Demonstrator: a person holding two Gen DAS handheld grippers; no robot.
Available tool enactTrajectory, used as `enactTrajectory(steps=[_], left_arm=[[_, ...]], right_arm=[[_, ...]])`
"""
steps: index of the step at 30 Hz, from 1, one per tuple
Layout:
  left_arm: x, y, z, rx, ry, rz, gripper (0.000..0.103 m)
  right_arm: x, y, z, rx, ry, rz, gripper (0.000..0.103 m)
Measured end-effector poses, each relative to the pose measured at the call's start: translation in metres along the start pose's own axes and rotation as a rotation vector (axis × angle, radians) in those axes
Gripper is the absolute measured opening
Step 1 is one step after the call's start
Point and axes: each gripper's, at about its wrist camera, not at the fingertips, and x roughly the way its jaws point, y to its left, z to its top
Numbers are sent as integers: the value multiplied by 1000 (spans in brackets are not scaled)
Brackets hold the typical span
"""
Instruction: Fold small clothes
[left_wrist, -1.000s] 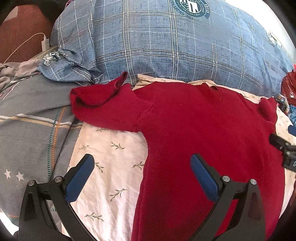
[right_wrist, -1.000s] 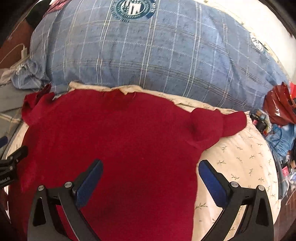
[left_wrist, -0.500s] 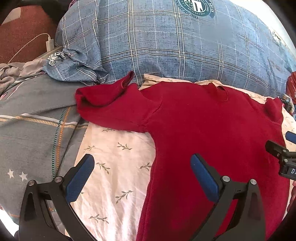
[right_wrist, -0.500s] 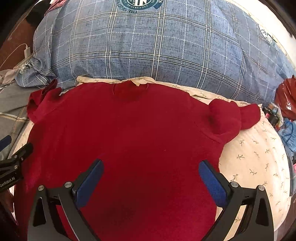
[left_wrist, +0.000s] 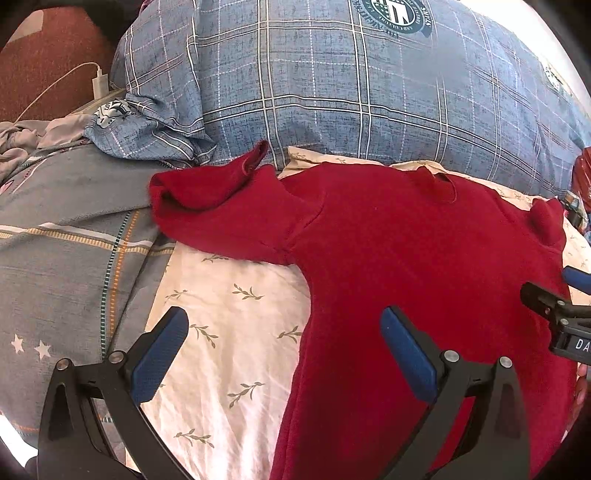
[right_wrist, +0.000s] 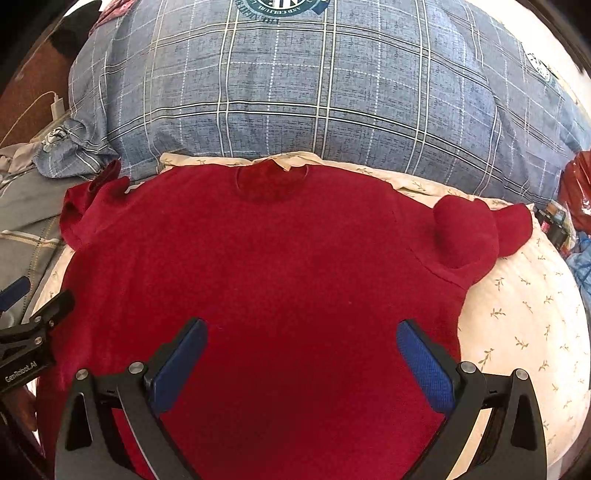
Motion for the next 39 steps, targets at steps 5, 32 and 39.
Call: enactTrajectory(steps=[5,32,39], left_arm=[[2,1,0,-3,-1,0,103],[-5,-2,12,-14,-6,-4,103],[-11,-11,28,23,-32,-7,103]], right_arm=[[2,3,1,-6,1,5,103],[5,-5,7,70,-9,12,103],[7,-10,12,78,-4,13,103]])
